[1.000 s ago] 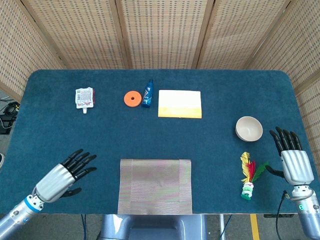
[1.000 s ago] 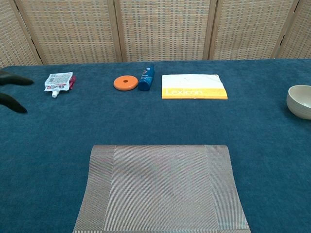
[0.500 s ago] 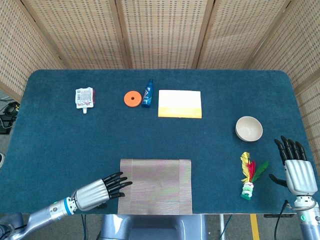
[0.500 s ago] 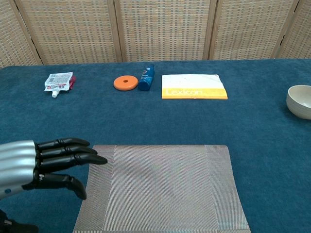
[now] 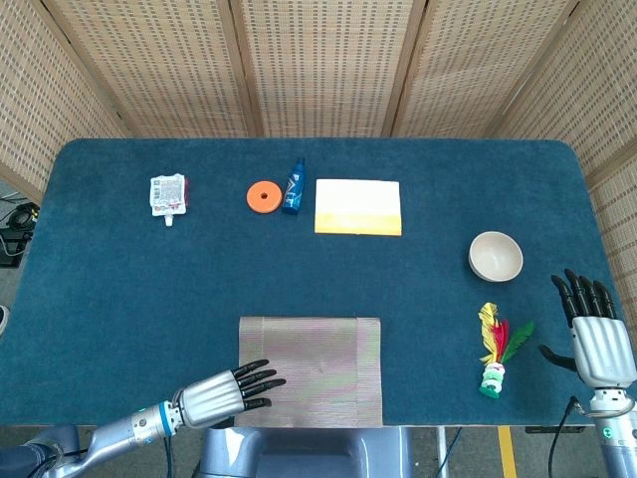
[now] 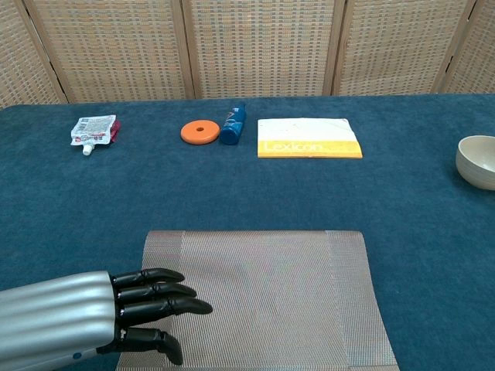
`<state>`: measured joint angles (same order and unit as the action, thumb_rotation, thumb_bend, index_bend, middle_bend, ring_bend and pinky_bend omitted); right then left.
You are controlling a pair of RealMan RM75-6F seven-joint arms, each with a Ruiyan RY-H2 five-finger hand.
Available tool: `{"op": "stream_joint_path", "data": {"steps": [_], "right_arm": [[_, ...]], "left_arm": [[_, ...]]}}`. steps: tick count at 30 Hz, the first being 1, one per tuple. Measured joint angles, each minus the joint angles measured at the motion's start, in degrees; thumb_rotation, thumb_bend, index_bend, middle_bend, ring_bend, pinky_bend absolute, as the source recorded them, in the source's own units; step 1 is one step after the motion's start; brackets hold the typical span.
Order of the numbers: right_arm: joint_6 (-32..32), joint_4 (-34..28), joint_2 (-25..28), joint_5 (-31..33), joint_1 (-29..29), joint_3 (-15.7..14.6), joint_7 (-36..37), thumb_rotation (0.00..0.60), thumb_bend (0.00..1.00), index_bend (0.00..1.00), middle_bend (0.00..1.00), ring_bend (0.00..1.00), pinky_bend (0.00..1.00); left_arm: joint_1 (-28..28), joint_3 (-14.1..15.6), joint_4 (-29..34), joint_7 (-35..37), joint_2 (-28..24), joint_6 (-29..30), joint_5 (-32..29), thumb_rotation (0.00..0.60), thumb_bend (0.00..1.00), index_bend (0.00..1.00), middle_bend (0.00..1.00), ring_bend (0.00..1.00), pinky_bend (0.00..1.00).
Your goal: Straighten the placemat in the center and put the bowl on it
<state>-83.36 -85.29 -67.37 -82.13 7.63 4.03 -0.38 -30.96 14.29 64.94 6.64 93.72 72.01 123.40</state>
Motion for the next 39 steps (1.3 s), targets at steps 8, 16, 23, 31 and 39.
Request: {"op": "stream_joint_path", "data": {"steps": [8,16,23,31,39], "right_arm": [[-0.01,-0.30,0.12,-0.29,-0.20,0.18,-0.06,0.600,0.00,0.00,0.00,0.00,0.00],[-0.23,-0.78,0.27,-0.75,-0.48,0.30,-0.21,0.600,0.00,0.00,0.00,0.00,0.00],[-0.24,-0.98,0.38,-1.05,-0.60,0.34,-0.17,0.600,0.00,0.00,0.00,0.00,0.00],[-0.44,-1.25,0.55,-1.46,-0.77,0.38,-0.12,0.600,0.00,0.00,0.00,0.00,0.00],[-0.77,-1.55,0.73,-1.93,-0.97,0.38,-0.01,0.600,0.00,0.00,0.00,0.00,0.00]], "left_arm": [[-1.12,0.61,-0.39,-0.07,1.82,-1.16,-1.50,0.600,0.02,0.26,0.00,0.00,0.00],[-1.95,1.52,0.31,-0.24,2.15,-1.27,-2.94,0.600,0.21,0.26,0.00,0.00,0.00],[-2.35,1.99,0.45,-0.67,2.37,-1.47,-3.77,0.600,0.34,0.26,0.00,0.00,0.00],[-2.73,2.20,0.69,-0.89,2.91,-1.50,-4.63,0.600,0.35,0.27,0.00,0.00,0.00],[-3.07,2.37,1.09,-0.76,3.40,-2.17,-5.80,0.600,0.40,0.33,0.00,0.00,0.00]]}}
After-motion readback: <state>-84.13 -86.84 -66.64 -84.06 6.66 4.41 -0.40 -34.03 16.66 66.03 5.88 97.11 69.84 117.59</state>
